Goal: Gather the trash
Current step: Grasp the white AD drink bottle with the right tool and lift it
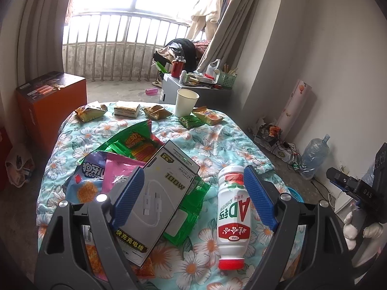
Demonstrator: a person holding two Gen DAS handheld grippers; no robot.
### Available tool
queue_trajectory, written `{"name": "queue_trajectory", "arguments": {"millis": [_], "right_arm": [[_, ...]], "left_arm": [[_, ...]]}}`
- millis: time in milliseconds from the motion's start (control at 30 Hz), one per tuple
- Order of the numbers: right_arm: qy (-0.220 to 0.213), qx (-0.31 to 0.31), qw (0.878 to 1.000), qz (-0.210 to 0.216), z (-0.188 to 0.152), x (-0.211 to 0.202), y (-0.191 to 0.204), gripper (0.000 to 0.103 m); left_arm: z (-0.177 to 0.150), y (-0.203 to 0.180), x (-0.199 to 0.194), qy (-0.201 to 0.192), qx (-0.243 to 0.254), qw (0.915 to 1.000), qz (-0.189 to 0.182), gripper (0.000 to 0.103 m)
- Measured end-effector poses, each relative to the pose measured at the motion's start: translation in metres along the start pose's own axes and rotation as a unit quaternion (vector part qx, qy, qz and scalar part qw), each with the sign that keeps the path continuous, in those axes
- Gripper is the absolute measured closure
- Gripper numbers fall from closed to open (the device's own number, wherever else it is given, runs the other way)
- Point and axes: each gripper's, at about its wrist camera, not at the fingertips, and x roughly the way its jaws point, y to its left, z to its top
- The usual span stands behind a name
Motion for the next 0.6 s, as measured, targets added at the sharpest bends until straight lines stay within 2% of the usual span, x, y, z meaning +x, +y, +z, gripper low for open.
{"name": "queue_trajectory", "arguments": {"millis": [233, 433, 600], "right_arm": [[0.045, 0.039, 0.996, 0.059, -0.006, 0.022, -0.001, 0.009], [0.098, 0.059, 0.987, 0.109, -0.02, 0.055, 0.015, 0.009], [0.144, 0.068, 0.978, 0.133, -0.032, 0.083, 0.03, 0.009]], "left_arm": [[-0.005, 0.015, -0.011, -0.014, -0.01, 0.9998, 0.013, 0.023], [-0.011, 0.032, -0.011, -0.012, -0.008, 0.9994, 0.03, 0.023], [-0.014, 0.048, -0.013, -0.017, -0.018, 0.9992, 0.031, 0.023]]}}
